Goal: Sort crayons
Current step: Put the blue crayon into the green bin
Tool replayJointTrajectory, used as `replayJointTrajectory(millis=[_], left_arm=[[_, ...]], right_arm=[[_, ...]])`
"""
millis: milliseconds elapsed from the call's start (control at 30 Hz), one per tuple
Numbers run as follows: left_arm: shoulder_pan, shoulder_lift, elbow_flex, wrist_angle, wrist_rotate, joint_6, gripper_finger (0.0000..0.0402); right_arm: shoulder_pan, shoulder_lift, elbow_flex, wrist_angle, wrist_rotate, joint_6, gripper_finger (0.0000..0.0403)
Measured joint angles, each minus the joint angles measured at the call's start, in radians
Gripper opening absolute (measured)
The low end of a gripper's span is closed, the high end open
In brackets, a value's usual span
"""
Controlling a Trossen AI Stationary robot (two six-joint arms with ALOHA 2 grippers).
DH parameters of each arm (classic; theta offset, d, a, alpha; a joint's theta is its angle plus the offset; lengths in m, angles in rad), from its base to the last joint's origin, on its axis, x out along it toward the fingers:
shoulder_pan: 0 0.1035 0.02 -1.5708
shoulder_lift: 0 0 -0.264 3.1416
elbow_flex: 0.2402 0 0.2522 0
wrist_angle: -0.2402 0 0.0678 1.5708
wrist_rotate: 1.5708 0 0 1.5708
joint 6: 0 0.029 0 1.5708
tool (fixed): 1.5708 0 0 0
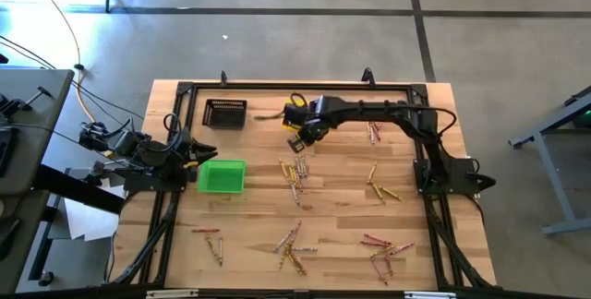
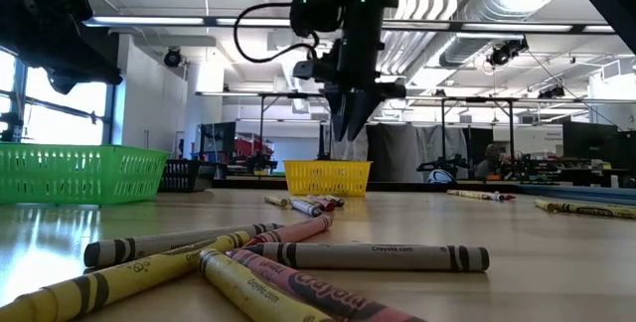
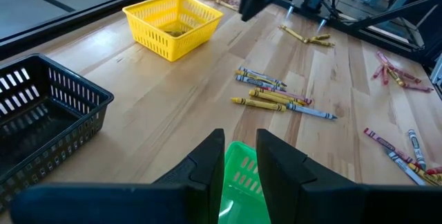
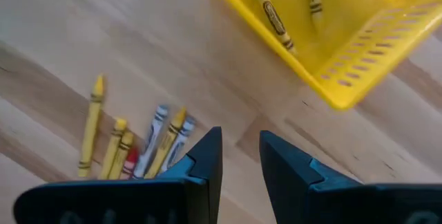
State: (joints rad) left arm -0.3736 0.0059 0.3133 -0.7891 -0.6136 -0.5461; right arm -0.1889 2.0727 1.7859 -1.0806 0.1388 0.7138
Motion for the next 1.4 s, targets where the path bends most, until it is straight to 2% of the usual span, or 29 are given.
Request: replayJointTrajectory(millis=[267,367,433,567,967,1067,1400], left_arm=[[0.0,0.0,0.0,0.0,0.0,0.0,0.0074],[0.0,0.0,0.0,0.0,0.0,0.0,0.0074],[0.0,0.0,0.0,0.0,0.0,0.0,0.0074],[0.0,0.0,0.0,0.0,0.0,0.0,0.0074],[0.0,0.0,0.0,0.0,0.0,0.0,0.0074],[0.0,0.0,0.0,0.0,0.0,0.0,0.0074],[0.0,0.0,0.0,0.0,0.0,0.0,0.0074]], right_arm=[[0.102,0.042,0.0,-0.01,0.049,0.046,0.0083],[0.129,0.086,0.0,0.012,0.038,0.052,0.0083],[0.14,0.117,0.0,0.037,-0.005,0.075,0.0083],[0.14,0.154,0.0,0.094,-0.069,0.098,0.0083],[0.122,0.159,0.0,0.112,-0.055,0.203,0.0083],[0.117,0.159,0.0,0.109,-0.026,0.206,0.0083],[0.101,0.168,-0.001,0.063,-0.037,0.229,0.0083]])
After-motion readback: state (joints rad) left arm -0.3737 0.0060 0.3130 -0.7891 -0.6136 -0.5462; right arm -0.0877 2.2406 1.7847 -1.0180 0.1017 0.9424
